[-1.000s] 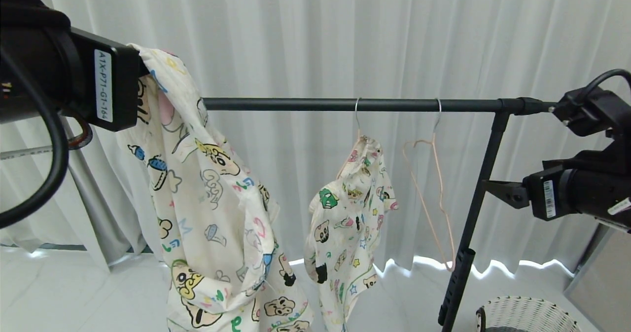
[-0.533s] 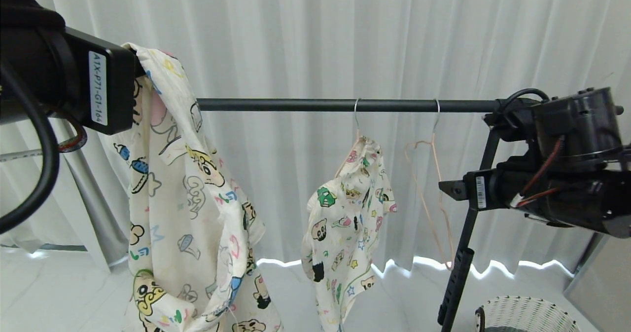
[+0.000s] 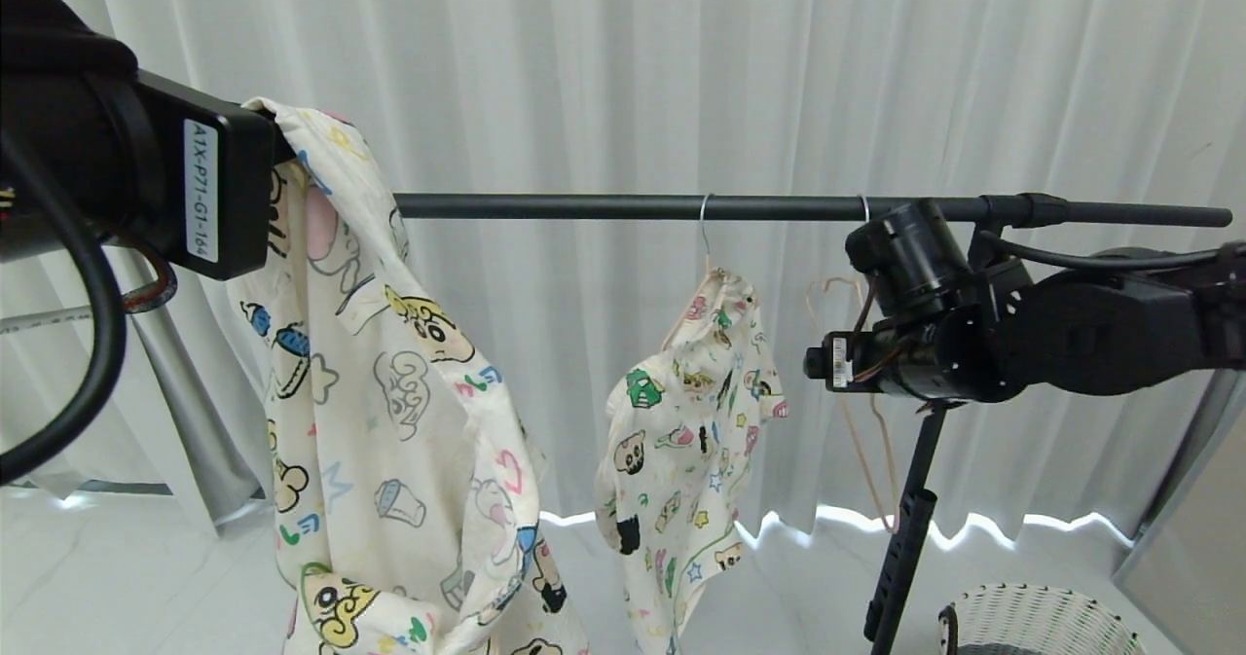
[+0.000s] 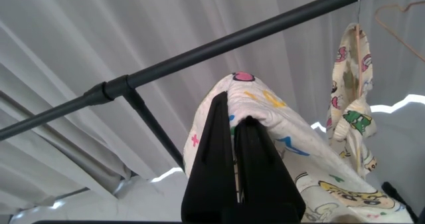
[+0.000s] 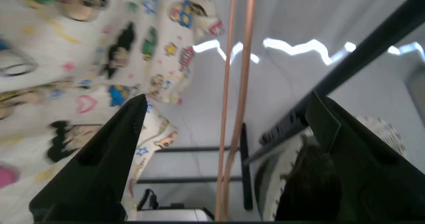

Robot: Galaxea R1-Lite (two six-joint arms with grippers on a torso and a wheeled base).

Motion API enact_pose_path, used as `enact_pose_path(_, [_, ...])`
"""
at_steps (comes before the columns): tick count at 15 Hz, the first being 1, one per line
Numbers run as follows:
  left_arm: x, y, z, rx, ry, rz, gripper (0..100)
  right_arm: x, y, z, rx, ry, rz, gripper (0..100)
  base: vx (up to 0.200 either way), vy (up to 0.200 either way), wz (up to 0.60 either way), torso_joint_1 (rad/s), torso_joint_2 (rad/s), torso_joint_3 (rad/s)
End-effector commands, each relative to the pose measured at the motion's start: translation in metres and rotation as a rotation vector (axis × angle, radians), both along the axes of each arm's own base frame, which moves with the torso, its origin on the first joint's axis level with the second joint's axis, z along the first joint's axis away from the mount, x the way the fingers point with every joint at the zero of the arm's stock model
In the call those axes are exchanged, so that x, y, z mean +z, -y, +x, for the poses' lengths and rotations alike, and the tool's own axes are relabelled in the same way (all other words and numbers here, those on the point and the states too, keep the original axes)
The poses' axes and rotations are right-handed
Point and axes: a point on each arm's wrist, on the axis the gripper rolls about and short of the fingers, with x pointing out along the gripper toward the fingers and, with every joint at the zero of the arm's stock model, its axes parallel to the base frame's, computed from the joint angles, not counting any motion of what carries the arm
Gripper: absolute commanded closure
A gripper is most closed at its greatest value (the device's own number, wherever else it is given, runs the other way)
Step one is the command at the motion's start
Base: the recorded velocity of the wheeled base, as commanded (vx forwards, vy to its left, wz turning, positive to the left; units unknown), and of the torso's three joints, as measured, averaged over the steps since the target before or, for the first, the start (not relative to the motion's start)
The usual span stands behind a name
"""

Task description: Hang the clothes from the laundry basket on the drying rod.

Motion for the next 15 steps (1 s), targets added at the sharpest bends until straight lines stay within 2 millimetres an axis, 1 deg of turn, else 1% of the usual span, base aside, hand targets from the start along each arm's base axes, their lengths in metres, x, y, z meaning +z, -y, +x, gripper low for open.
enact_pose_path(1, [-0.0005, 0.0003, 0.0003, 0.000, -0.002, 0.002, 100, -0.0186, -0.0093, 0.0124, -0.018, -0.036, -0.030, 0, 0.000, 0.000, 0.00, 0.000, 0.00, 0.000])
enact_pose_path(6, [-0.0007, 0.0000, 0.0000, 0.000, -0.002, 0.002, 100, -0.0213, -0.0040, 0.0121, -0.035, -0.056, -0.049, 0, 0.000, 0.000, 0.00, 0.000, 0.00, 0.000])
enact_pose_path(10, [0.0001, -0.0012, -0.0012, 0.000, 0.002, -0.001, 100, -0.0224, -0.0039, 0.0121, -0.042, -0.053, -0.045, 0, 0.000, 0.000, 0.00, 0.000, 0.00, 0.000])
enact_pose_path(11, [0.0001, -0.0012, -0.0012, 0.000, 0.002, -0.001, 100, -0.0224, -0.0039, 0.0121, -0.043, -0.053, -0.044, 100, 0.000, 0.000, 0.00, 0.000, 0.00, 0.000])
enact_pose_path(15, [0.0007, -0.0020, -0.0019, 0.000, 0.004, -0.004, 100, -0.0188, -0.0026, 0.0103, -0.053, -0.048, -0.026, 100, 0.000, 0.000, 0.00, 0.000, 0.00, 0.000])
